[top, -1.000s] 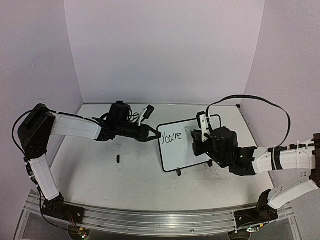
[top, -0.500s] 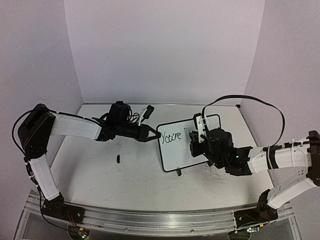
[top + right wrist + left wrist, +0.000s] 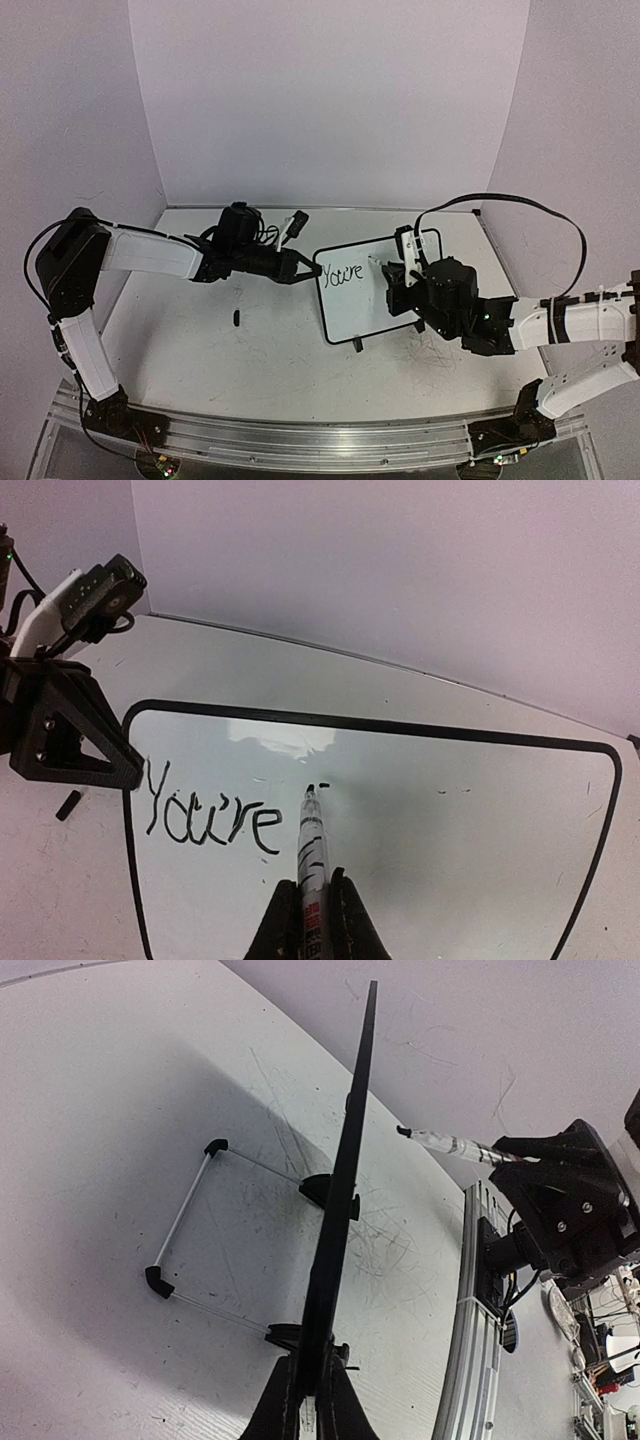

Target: Write a sentence on the whiteboard

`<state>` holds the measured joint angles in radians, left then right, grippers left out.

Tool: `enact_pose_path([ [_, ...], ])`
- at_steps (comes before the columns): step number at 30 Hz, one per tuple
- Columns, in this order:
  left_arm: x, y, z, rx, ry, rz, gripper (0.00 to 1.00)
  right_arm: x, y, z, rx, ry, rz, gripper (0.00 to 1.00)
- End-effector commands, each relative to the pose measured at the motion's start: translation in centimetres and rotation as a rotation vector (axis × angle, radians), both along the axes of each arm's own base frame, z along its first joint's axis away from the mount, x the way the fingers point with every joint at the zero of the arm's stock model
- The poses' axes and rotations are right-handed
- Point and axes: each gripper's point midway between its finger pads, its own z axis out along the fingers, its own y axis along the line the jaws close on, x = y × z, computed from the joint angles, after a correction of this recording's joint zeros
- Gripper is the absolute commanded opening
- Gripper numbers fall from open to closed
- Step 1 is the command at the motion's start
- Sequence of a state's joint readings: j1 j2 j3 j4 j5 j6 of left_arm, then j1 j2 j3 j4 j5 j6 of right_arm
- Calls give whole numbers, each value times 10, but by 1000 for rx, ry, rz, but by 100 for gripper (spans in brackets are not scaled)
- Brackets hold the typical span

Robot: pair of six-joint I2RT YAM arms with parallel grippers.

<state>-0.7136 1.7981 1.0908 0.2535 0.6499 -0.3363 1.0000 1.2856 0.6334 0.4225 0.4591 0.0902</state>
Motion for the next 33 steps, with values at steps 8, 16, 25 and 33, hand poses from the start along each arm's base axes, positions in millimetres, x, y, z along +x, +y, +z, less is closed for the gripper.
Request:
enact_pose_path([
  [8, 9, 11, 3, 35, -31, 55, 0, 10, 3, -6, -20, 3, -51, 0],
  [16, 8, 11, 5, 32, -38, 54, 0, 8, 5, 3, 6, -17, -35, 0],
  [25, 8, 11, 5, 31, -37, 53, 0, 9, 3, 9, 18, -34, -48, 0],
  [33, 8, 11, 5, 32, -37, 53, 0, 12, 4, 3, -3, -30, -58, 0],
])
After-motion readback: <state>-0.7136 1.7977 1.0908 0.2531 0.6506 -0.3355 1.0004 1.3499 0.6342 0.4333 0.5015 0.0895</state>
